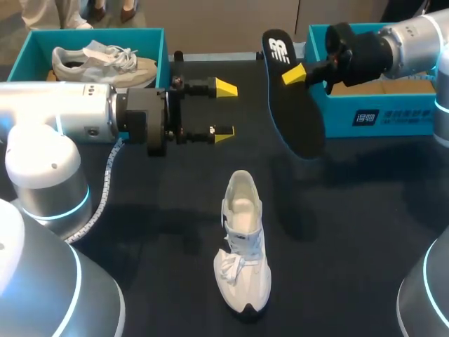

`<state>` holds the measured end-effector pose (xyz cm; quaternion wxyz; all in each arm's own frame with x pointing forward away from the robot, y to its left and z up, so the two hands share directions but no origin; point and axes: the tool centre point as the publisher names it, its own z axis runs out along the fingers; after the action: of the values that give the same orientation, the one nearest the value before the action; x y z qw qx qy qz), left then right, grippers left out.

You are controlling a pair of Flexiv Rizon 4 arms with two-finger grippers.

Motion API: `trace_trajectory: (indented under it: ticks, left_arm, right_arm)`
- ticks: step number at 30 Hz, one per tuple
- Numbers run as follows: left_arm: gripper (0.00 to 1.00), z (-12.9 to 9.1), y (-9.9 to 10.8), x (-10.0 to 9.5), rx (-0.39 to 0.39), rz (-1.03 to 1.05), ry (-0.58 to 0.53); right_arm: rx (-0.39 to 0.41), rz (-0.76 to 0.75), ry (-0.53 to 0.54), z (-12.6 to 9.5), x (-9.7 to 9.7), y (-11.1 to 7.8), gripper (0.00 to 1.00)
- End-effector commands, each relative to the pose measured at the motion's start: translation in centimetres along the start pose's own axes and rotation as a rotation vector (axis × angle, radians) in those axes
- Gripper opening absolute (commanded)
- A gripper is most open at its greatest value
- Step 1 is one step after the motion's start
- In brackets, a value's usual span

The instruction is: Take the shoe out of the shoebox, open the shoe tongue, remove and reinsert the insole, then place the shoe into the shoebox

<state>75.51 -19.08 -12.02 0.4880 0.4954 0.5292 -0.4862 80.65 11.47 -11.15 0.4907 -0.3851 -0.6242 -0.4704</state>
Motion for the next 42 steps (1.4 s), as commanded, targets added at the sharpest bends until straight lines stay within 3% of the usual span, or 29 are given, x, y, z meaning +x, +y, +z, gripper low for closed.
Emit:
trace_trajectory:
  ticks: [1, 12, 25, 32, 42]
  left_arm:
    - [1.0, 0.3, 0.1, 0.1, -0.002, 0.002, -0.003]
    - [1.0, 2.7, 1.9, 0.8, -0.08, 0.005, -0.02]
    - [1.0, 2.9, 2.2, 0.8, -0.085, 0.003, -0.023]
    - [1.0, 3.6, 3.2, 2.1, -0.032, -0.016, -0.021]
    - [1.0, 5.4, 3.9, 2.6, -0.08, 0.034, -0.024]
  right_arm:
    - [-0.018, 0.016, 0.013, 1.1, -0.3, 0.8, 0.0]
    - [-0.132, 0.131, 0.047, 3.6, -2.5, 1.9, 0.0]
    - [-0.133, 0.147, 0.042, 3.7, -2.6, 1.8, 0.0]
    - [-0.133, 0.147, 0.042, 3.7, -2.6, 1.8, 0.0]
    - [-0.133, 0.147, 0.042, 3.7, -2.6, 1.8, 0.0]
